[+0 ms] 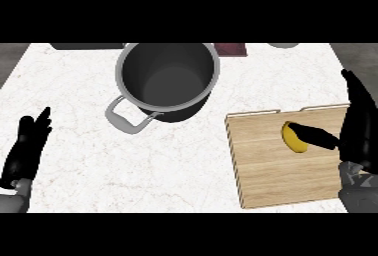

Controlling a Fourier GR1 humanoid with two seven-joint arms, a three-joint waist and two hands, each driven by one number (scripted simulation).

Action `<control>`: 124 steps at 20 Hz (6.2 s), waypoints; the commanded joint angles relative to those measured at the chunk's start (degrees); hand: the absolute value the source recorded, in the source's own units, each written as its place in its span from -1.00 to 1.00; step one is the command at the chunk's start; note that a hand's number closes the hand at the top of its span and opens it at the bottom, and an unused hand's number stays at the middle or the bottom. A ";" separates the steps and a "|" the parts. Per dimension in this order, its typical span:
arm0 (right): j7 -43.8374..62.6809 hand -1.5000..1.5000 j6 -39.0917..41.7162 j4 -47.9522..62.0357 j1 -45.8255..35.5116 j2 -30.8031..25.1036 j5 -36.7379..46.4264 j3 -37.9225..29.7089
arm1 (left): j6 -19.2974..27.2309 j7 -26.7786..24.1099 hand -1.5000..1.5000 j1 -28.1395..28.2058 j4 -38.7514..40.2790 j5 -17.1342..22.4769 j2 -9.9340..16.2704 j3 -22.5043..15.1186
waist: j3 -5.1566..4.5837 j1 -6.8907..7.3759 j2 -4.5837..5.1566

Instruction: Pick the lemon from the tray and place it in the pot

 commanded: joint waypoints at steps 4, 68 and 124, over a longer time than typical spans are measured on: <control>22.79 -1.00 27.02 -10.01 -5.25 -3.16 -0.30 3.63 | 0.92 1.32 0.00 -0.69 -0.16 -1.07 -1.89 -1.18 | 0.04 0.30 0.04; 17.42 -1.00 42.57 15.28 -4.47 12.75 -2.61 -10.65 | -6.61 4.15 0.00 -1.17 -2.76 -9.19 -6.99 6.41 | 0.38 1.41 0.64; 21.55 1.00 44.57 0.04 -45.07 29.88 21.01 4.61 | -12.15 1.32 0.00 -2.61 0.21 -12.91 -11.35 11.75 | 0.27 2.75 0.80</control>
